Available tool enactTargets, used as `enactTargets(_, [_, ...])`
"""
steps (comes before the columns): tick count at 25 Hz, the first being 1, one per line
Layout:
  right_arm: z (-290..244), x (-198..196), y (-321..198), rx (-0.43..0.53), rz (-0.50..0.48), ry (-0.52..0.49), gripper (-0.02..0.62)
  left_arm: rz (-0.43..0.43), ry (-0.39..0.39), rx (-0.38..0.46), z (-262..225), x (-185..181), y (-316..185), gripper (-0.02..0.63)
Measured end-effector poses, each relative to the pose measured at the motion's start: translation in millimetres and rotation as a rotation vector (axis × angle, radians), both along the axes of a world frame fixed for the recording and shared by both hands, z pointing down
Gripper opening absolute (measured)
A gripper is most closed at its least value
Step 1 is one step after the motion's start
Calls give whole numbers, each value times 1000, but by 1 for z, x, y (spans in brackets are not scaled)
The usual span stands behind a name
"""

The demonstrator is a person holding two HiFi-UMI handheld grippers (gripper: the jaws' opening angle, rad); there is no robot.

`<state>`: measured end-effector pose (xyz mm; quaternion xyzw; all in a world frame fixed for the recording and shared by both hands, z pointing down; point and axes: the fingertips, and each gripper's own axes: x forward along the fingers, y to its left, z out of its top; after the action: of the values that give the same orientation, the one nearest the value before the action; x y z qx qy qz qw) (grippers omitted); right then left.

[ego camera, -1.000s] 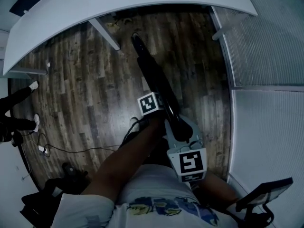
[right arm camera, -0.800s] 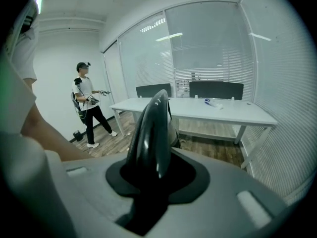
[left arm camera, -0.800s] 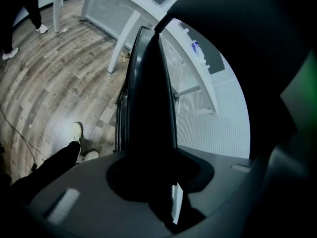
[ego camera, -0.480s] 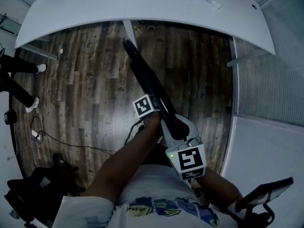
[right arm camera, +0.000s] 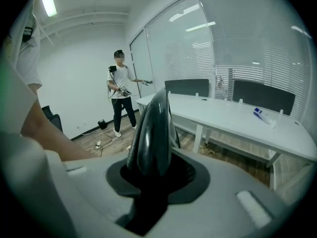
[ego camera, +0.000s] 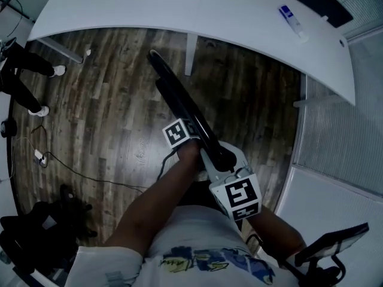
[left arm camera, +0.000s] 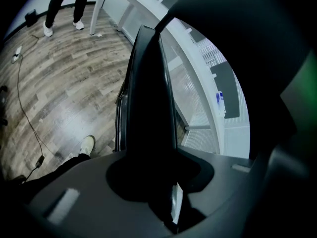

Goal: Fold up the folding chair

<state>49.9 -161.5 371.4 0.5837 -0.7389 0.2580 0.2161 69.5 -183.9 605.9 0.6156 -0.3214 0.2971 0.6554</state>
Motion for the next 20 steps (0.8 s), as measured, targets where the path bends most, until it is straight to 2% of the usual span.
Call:
enactTargets(12, [13, -23, -79, -5, -177, -18, 87, -194, -13, -9, 15, -30, -81, 123])
enactTargets(20, [23, 2, -120, -5, -344, -30, 87, -359, -26, -10, 22, -13, -123, 123])
